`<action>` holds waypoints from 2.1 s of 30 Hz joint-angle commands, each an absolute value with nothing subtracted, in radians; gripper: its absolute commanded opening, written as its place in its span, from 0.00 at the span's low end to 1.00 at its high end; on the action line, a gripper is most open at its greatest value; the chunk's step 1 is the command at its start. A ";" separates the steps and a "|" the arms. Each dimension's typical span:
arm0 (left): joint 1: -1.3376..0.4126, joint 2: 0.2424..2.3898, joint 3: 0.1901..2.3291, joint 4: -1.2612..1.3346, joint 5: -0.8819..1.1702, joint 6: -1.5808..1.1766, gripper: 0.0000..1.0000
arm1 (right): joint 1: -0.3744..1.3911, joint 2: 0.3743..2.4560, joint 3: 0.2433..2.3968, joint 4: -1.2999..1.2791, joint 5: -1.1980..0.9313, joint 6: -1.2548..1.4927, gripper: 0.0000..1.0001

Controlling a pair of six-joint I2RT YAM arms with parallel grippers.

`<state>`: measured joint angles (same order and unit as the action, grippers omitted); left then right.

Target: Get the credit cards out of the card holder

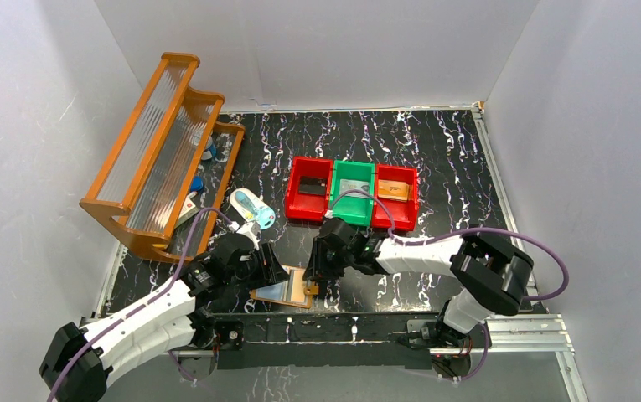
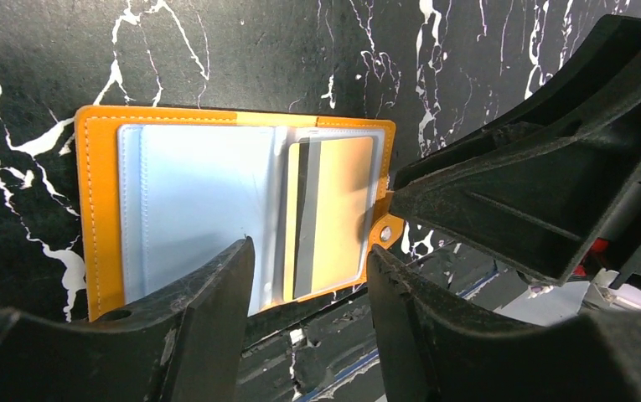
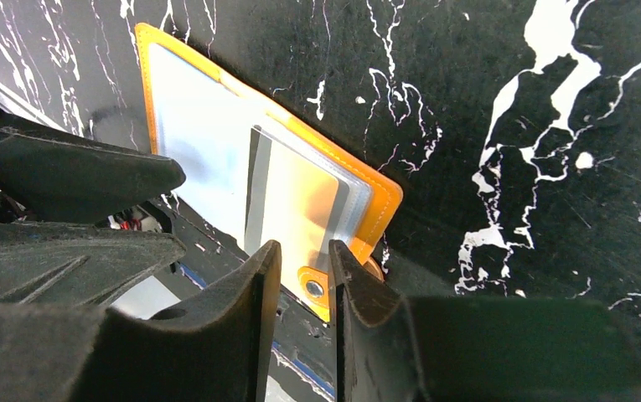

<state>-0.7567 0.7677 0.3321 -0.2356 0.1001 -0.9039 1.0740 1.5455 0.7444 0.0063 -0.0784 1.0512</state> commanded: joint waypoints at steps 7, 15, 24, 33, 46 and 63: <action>-0.761 0.778 0.330 -0.228 0.113 -0.881 0.52 | 1.081 1.652 0.739 0.147 -0.150 1.068 0.36; -0.761 0.779 0.301 -0.220 0.112 -0.889 0.52 | 1.081 1.606 0.717 0.105 -0.095 1.084 0.33; -0.761 0.706 0.375 -0.378 -0.010 -0.869 0.58 | 1.091 1.581 0.837 0.001 -0.066 1.003 0.34; -0.761 0.695 0.357 -0.386 -0.006 -0.871 0.61 | 1.104 1.662 0.810 0.045 -0.092 1.053 0.34; -0.761 0.766 0.277 -0.307 0.047 -0.914 0.58 | 1.097 1.716 0.723 0.170 -0.104 1.097 0.32; -0.761 0.681 0.141 -0.118 0.203 -1.041 0.37 | 1.089 1.788 0.672 0.253 -0.153 1.134 0.28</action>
<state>-0.7540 0.7078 0.2016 -0.1619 0.1123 -0.9733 1.0748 1.7149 0.7231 0.2989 -0.1883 1.1378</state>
